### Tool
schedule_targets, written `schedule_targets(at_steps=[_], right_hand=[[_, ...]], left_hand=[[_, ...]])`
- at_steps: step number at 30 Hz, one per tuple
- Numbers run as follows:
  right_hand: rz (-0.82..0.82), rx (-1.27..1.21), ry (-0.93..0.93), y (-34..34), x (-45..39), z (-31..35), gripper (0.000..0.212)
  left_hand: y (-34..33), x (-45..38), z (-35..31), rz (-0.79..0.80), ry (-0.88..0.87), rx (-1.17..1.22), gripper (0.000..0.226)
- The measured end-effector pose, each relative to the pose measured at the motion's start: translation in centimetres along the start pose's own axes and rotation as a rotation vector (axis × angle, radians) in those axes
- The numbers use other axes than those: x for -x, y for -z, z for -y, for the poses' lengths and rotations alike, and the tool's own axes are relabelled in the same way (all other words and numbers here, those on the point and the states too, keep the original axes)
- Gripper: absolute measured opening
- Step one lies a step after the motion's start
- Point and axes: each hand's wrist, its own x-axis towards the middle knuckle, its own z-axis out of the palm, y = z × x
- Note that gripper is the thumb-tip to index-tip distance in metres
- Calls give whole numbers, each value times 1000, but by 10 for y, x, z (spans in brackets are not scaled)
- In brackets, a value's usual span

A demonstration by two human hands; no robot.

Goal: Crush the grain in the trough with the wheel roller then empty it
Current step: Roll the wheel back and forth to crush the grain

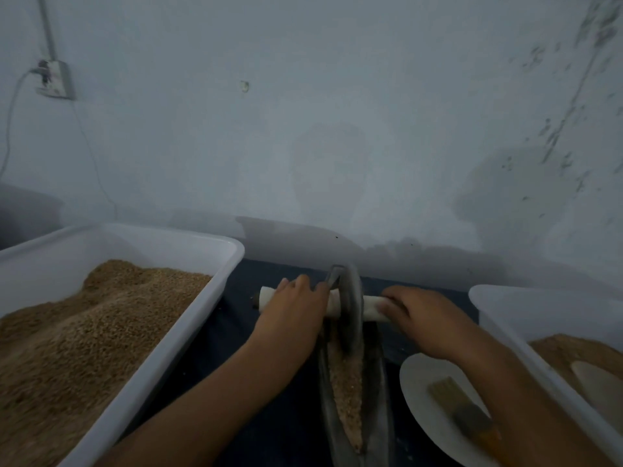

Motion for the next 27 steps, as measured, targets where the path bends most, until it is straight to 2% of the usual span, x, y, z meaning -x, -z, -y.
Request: schedule_targets(at_steps=[3, 6, 8, 11, 13, 15, 19, 27], right_hand=[[-90, 16, 9, -8, -4, 0, 28], [-69, 9, 8, -7, -3, 0, 28], [-24, -19, 23, 0, -1, 0, 27], [93, -50, 27, 16, 7, 4, 20], [199, 0, 24, 28, 16, 10, 18], [271, 71, 26, 39, 26, 19, 23], [330, 150, 53, 58, 42, 38, 31], [324, 115, 47, 62, 45, 41, 31]], left_hand=[[-5, -5, 4, -6, 9, 5, 54], [-1, -1, 2, -24, 54, 9, 41], [2, 2, 0, -45, 76, 1, 29], [15, 10, -5, 15, 111, -34, 30], [28, 16, -12, 53, 96, -66, 28], [38, 23, -21, 79, 44, -102, 15], [54, 39, -30, 108, -13, -160, 32], [58, 45, -23, 145, -33, -130, 33]])
